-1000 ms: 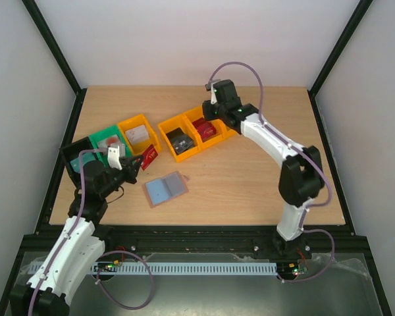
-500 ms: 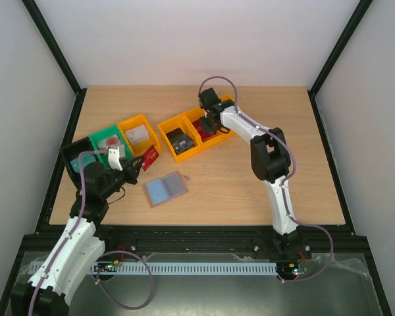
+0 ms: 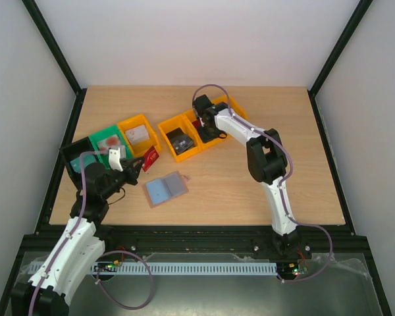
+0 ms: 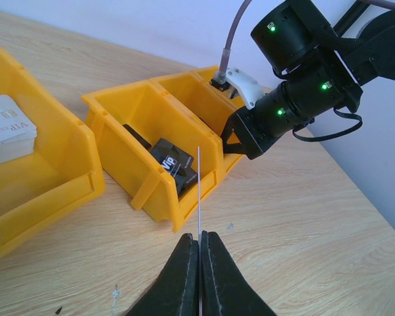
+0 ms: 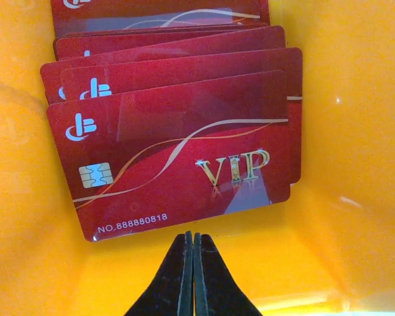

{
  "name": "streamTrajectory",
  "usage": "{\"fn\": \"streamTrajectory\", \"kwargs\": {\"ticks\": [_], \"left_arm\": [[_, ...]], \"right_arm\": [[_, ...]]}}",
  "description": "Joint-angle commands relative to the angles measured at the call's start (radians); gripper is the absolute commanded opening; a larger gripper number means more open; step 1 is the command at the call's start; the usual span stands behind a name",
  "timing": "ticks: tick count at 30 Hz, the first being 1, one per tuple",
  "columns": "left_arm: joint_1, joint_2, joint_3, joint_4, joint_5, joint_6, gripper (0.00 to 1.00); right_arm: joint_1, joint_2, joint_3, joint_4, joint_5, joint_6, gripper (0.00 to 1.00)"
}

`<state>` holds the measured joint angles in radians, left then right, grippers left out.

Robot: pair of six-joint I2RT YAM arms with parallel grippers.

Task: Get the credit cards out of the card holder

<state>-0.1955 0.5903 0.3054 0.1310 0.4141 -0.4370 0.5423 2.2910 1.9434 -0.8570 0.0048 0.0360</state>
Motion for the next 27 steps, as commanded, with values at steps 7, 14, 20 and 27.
{"fn": "streamTrajectory", "kwargs": {"ticks": [7, 14, 20, 27], "left_arm": [[0.005, -0.002, -0.015, 0.028, -0.004, 0.018, 0.02], [0.005, -0.008, -0.008, 0.024, 0.0, 0.022, 0.02], [0.007, -0.006, -0.012, 0.023, -0.006, 0.025, 0.02], [0.01, -0.012, -0.007, 0.022, -0.006, 0.024, 0.02]], "right_arm": [[0.058, -0.096, -0.133, -0.106, -0.022, -0.006, 0.02], [0.082, -0.123, -0.261, -0.123, -0.036, 0.011, 0.02], [0.187, -0.21, -0.3, -0.094, -0.186, 0.011, 0.02], [0.209, -0.121, -0.222, 0.089, -0.26, 0.089, 0.02]]}}
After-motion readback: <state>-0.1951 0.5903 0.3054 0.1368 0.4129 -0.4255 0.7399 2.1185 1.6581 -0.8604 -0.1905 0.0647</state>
